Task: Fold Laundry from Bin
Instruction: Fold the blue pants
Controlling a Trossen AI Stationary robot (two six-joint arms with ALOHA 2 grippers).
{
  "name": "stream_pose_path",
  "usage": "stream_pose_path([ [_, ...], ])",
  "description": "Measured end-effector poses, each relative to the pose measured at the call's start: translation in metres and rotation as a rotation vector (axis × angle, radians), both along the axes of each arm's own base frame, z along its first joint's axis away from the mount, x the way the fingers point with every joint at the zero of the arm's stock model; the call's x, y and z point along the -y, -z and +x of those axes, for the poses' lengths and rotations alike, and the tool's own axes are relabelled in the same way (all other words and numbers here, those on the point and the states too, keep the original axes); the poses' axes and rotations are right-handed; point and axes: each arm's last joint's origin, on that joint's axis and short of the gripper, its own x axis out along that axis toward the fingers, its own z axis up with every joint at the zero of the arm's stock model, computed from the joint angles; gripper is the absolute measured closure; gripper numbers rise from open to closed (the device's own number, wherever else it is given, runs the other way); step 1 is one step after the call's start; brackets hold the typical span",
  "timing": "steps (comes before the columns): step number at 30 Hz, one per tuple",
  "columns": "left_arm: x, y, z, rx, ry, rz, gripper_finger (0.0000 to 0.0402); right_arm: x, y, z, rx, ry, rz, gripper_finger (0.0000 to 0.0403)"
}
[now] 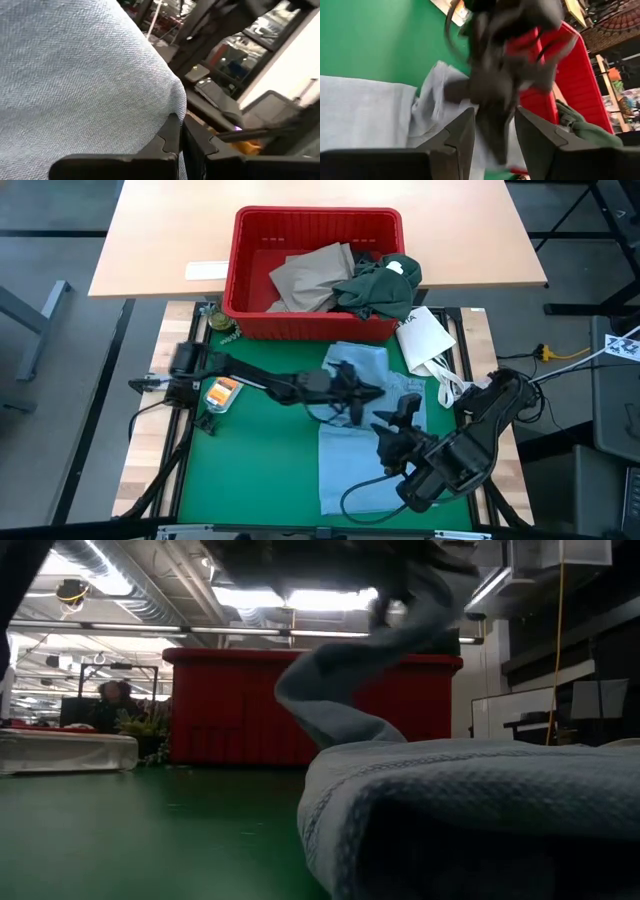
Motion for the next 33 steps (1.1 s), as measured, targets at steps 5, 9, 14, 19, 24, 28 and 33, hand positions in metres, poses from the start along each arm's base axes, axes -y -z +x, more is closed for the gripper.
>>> stream_pose_path([
  [5, -0.005, 0.035, 0.041, -0.015, -0.02, -0.053, 0.04, 0.0, 0.002, 0.0, -0.023, -0.022, -0.037, 0.0262],
  [9, -0.006, 0.067, 0.063, -0.036, -0.032, -0.129, 0.0394, 0.0, 0.012, 0.001, -0.055, -0.022, -0.065, 0.0262],
  [14, -0.006, 0.098, 0.078, -0.054, -0.066, -0.179, 0.0395, 0.0, 0.023, 0.001, -0.09, -0.022, -0.097, 0.0262],
  [19, -0.007, 0.106, 0.081, -0.061, -0.098, -0.176, 0.0394, 0.003, 0.034, 0.004, -0.131, -0.011, -0.111, 0.0262],
  [24, -0.008, 0.106, 0.081, -0.06, -0.15, -0.171, 0.0391, 0.01, 0.036, 0.009, -0.146, 0.014, -0.102, 0.0262],
  [28, -0.007, 0.104, 0.081, -0.034, -0.161, -0.173, 0.0391, 0.016, 0.036, 0.014, -0.156, 0.032, -0.102, 0.0262],
  [33, -0.001, 0.104, 0.081, -0.037, -0.162, -0.171, 0.0392, 0.026, 0.037, 0.02, -0.191, 0.046, -0.093, 0.0262],
])
